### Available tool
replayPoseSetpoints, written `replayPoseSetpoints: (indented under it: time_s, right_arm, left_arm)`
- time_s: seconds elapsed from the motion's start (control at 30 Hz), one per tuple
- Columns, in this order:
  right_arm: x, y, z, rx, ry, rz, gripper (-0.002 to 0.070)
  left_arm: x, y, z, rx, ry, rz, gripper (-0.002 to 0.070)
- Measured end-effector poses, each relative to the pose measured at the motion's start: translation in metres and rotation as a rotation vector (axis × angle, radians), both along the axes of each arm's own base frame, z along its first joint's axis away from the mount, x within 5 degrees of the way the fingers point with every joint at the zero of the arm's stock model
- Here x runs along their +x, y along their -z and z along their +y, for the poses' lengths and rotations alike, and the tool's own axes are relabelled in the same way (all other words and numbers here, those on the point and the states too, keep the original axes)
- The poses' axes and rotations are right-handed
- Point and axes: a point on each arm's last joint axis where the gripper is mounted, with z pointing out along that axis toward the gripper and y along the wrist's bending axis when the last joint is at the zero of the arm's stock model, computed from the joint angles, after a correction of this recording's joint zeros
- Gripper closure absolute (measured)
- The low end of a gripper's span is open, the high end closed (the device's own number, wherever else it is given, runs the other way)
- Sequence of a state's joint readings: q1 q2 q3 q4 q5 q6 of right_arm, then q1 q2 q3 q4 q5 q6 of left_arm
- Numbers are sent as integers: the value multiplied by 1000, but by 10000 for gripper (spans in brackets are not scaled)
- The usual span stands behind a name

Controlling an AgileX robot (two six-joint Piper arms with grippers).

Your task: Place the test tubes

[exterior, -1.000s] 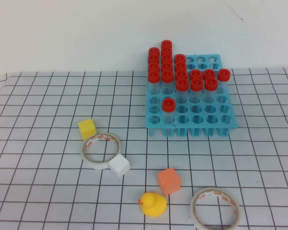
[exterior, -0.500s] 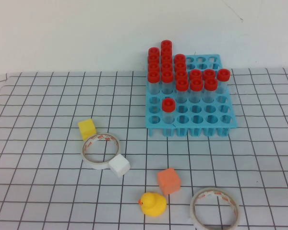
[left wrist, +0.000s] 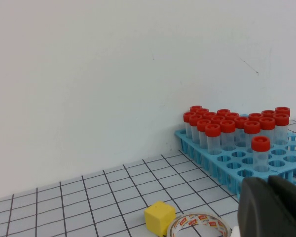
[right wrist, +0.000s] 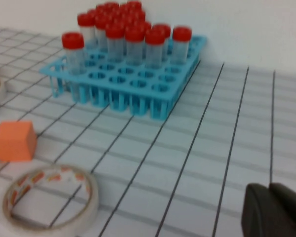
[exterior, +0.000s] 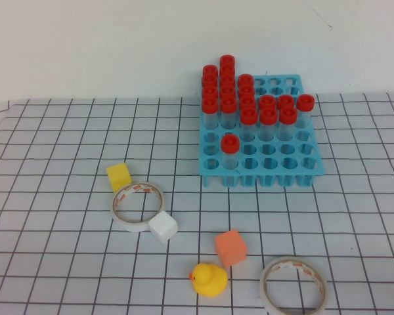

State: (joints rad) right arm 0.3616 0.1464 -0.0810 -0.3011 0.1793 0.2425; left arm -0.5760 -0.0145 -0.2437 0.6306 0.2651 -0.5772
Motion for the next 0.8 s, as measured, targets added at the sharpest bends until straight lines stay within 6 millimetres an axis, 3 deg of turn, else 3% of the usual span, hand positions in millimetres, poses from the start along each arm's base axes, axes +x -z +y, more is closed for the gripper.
replayPoseSetpoints:
  time_s: [0.17, 0.27, 0.5, 0.8]
  right_arm:
    - [-6, 24, -4, 37, 54, 59, 678]
    - [-8, 35, -11, 38, 179, 52, 678]
    - [-9, 33, -23, 48, 388, 22, 678]
    - [-10, 37, -24, 43, 419, 63, 678]
  left_arm:
    - [0, 0, 0, 0, 0, 0, 676]
    - [0, 0, 0, 0, 0, 0, 676]
    - [0, 0, 0, 0, 0, 0, 676]
    - [0, 0, 0, 0, 0, 0, 676]
